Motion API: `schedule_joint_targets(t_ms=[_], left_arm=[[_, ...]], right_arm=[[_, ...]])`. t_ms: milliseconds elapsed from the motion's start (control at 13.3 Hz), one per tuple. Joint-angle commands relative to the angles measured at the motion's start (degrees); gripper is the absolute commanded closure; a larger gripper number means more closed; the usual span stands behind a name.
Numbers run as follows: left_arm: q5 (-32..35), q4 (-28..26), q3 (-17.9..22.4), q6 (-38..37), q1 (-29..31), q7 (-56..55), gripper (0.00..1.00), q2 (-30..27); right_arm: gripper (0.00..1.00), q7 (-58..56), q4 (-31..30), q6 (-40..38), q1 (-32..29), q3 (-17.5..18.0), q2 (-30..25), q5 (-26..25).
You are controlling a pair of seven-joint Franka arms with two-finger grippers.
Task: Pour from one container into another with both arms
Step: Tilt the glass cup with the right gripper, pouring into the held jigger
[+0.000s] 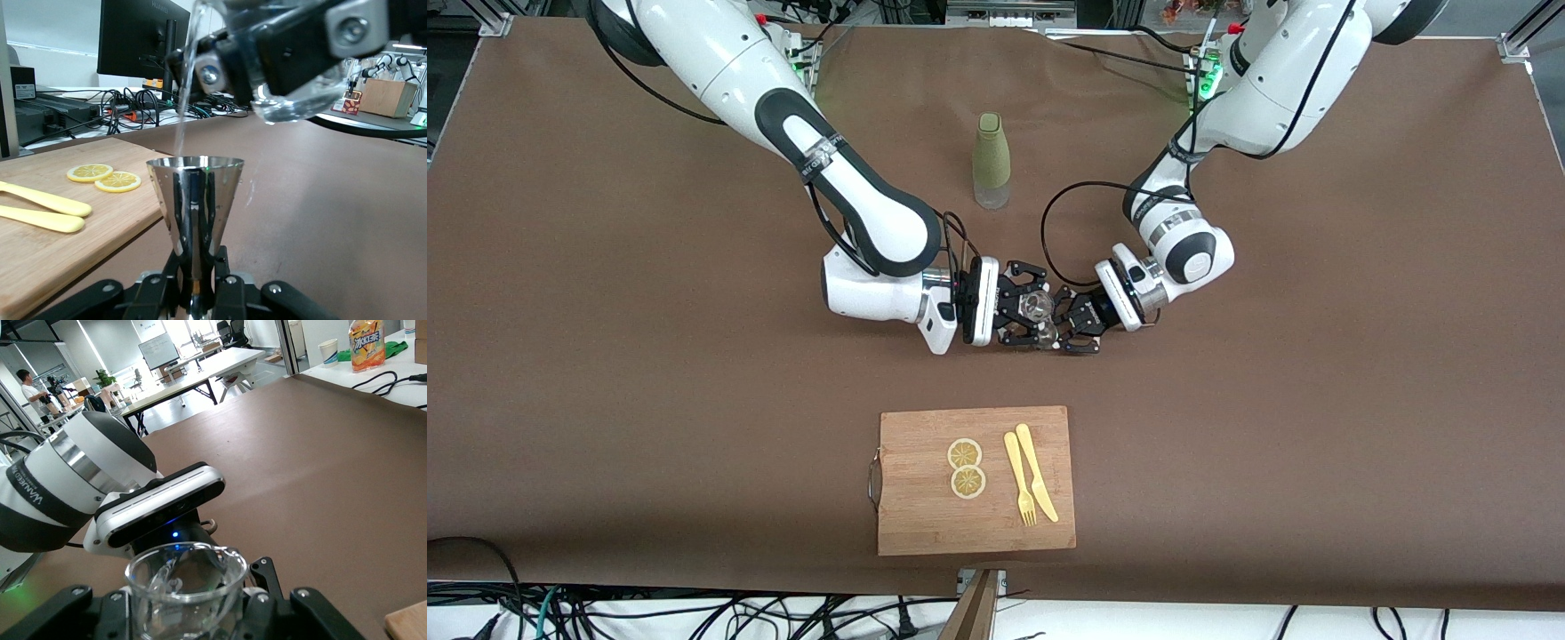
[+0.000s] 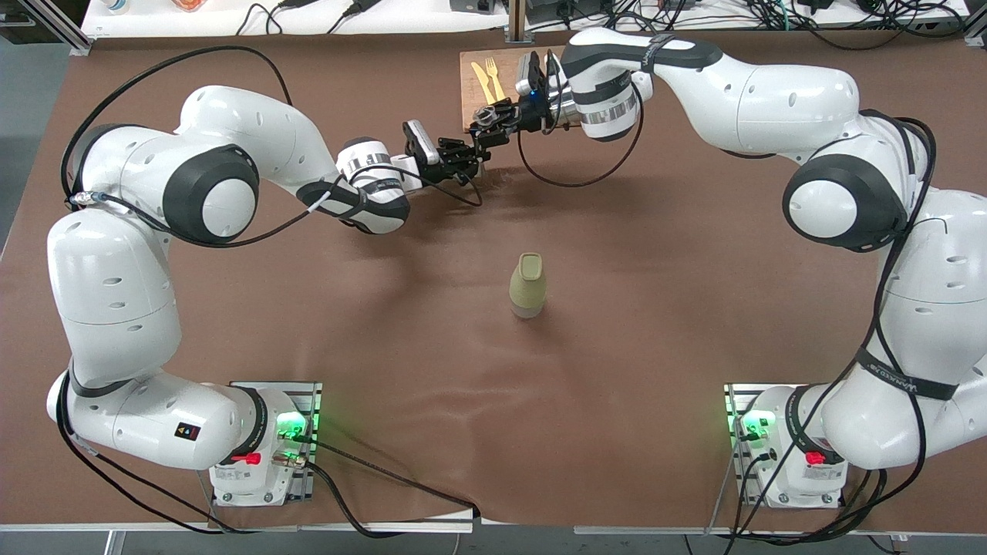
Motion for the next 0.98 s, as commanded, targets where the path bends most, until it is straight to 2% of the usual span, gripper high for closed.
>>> schedule_joint_targets(t_ms=[0,151,905], left_arm=[[-4.16,-1.21,-1.28,0.31,0.69,9.23,1.00,-0.13],[-4.25,-1.73,-2.34,0.31,1.48,9.32,1.00,-0.13],[-4.25,-1.74,-2.34,-0.22,2.89,8.97,1.00,-0.39]], right_arm=[[0.95,3.00,2.84,0.59,1.11,-0.48,1.22,-1.18],[0.95,2.83,2.93,0.59,1.03,-0.48,1.23,-1.53],[0.95,-2.09,1.96,0.24,0.33,-0.30,1.05,-2.15]])
